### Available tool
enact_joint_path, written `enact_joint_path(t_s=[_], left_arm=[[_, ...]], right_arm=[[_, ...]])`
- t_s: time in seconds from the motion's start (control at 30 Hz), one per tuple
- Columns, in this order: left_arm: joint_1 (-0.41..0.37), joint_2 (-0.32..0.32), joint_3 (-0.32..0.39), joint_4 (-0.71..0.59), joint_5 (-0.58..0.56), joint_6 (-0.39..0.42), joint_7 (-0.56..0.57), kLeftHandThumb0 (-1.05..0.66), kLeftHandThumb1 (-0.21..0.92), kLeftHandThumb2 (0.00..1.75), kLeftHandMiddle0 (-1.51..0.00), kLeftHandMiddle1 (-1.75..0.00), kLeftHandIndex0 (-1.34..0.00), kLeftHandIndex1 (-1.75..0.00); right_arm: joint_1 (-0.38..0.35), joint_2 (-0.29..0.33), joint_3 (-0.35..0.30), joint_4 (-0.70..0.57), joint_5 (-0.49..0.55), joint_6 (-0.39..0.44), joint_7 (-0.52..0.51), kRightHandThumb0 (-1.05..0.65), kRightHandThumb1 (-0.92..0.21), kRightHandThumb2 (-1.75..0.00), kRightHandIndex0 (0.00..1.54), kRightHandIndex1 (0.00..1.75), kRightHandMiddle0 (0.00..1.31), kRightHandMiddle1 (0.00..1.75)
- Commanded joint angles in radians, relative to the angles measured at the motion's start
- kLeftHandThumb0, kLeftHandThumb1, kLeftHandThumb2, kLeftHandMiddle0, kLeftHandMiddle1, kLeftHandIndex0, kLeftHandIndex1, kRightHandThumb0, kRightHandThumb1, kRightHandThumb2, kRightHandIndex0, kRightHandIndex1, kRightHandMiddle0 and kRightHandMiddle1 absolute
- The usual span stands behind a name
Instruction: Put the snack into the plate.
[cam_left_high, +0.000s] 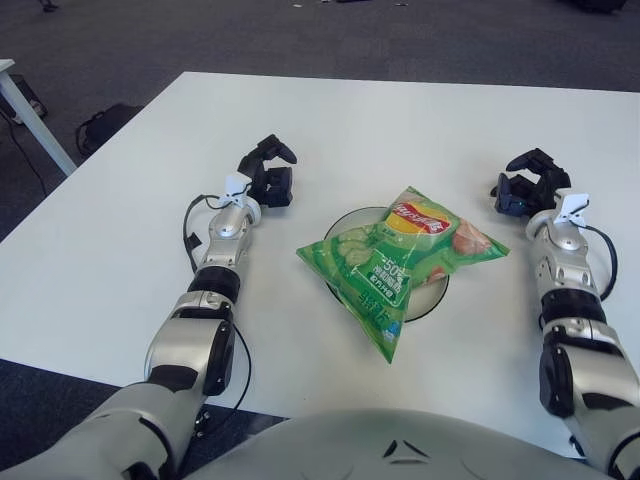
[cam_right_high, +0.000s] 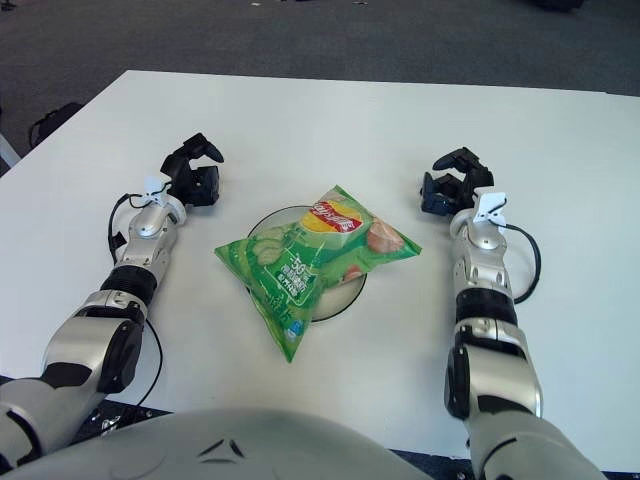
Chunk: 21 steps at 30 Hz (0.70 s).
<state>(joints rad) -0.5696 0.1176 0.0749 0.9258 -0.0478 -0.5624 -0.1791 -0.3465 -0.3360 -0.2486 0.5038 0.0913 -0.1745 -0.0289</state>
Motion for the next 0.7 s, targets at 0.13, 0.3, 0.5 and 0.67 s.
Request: enact_joint_path(t_s=[0.13, 0.3, 0.5, 0.67], left_arm=[[0.121, -0.009, -0.015, 0.064, 0.037, 0.010, 0.024, -0.42, 0.51, 1.08, -1.21, -1.75, -0.47, -1.75], [0.120, -0.008, -0.016, 0.065, 0.041, 0.013, 0.025, -0.42, 0.51, 1.08, -1.21, -1.75, -0.46, -1.75], [0.119, -0.007, -0.018, 0.071, 0.042, 0.021, 0.026, -0.43, 0.50, 1.09, -1.22, -1.75, -0.47, -1.75], [0.124, -0.009, -0.020, 0.069, 0.043, 0.010, 0.026, -0.43, 0.49, 1.10, -1.22, -1.75, -0.48, -1.75]], right_arm=[[0.089, 0.041, 0.037, -0.126, -0.024, 0.081, -0.007, -0.01, -0.06, -1.54, 0.88, 1.54, 0.58, 1.75], [0.124, 0.055, 0.053, -0.109, -0.019, 0.093, 0.011, -0.01, -0.05, -1.58, 0.88, 1.58, 0.58, 1.75], [0.119, 0.068, 0.052, -0.094, 0.002, 0.150, 0.015, -0.01, -0.06, -1.58, 0.86, 1.61, 0.58, 1.75], [0.113, 0.080, 0.046, -0.093, 0.009, 0.178, 0.003, -0.01, -0.05, -1.58, 0.86, 1.60, 0.59, 1.75]])
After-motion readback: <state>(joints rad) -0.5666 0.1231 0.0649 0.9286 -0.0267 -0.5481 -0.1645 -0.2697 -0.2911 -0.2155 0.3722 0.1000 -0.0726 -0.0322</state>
